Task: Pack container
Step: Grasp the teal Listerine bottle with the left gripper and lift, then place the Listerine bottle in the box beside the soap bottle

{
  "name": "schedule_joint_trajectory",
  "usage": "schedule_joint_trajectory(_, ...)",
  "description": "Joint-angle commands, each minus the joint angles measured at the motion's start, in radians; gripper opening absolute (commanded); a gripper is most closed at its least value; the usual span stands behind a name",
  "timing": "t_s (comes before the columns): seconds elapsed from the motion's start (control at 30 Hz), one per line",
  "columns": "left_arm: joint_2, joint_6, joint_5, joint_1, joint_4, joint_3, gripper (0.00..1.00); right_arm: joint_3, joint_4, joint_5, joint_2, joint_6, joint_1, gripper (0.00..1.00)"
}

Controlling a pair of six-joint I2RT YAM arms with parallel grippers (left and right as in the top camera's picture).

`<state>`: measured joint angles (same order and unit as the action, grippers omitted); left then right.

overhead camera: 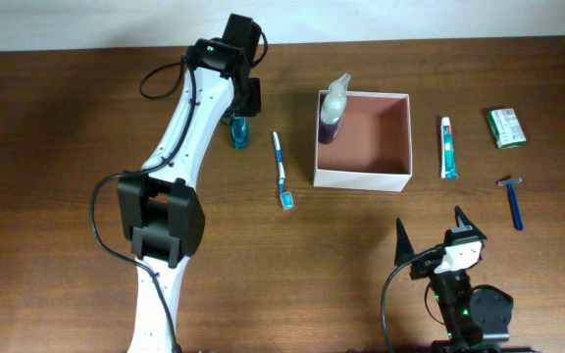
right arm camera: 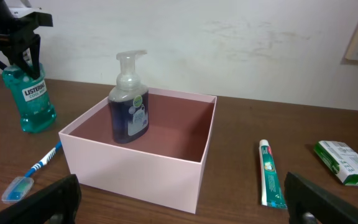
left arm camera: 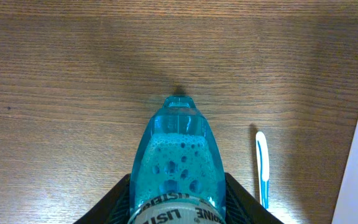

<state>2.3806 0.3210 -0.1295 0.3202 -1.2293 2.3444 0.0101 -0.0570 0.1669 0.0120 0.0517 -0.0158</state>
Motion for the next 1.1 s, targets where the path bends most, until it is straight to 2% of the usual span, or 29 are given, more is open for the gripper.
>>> schedule_joint_trajectory(0.0,-0.012,-0.001,0.053,-0.007,-0.002,0.019,0.21,-0.005,-0.006,0.005,-0.008,-0.007,0.01,0.99)
schedule_joint_trajectory(0.33,-0.098,-0.001,0.131,-0.002,-0.02,0.209,0.21,-0.005,-0.006,0.005,-0.008,-0.007,0.01,0.99)
schedule_joint_trajectory(0.57,-0.208,-0.002,0.098,0.044,-0.011,0.387,0.21,-0.005,-0.006,0.005,-0.008,-0.007,0.01,0.99)
schedule_joint_trajectory(0.8,-0.278,-0.001,0.081,0.154,0.027,0.423,0.21,-0.005,-0.006,0.005,-0.008,-0.007,0.01,0.99)
schedule_joint_trajectory(1.07,-0.236,-0.002,0.08,0.323,0.087,0.419,0.21,-0.005,-0.006,0.005,-0.008,-0.007,0.01,0.99)
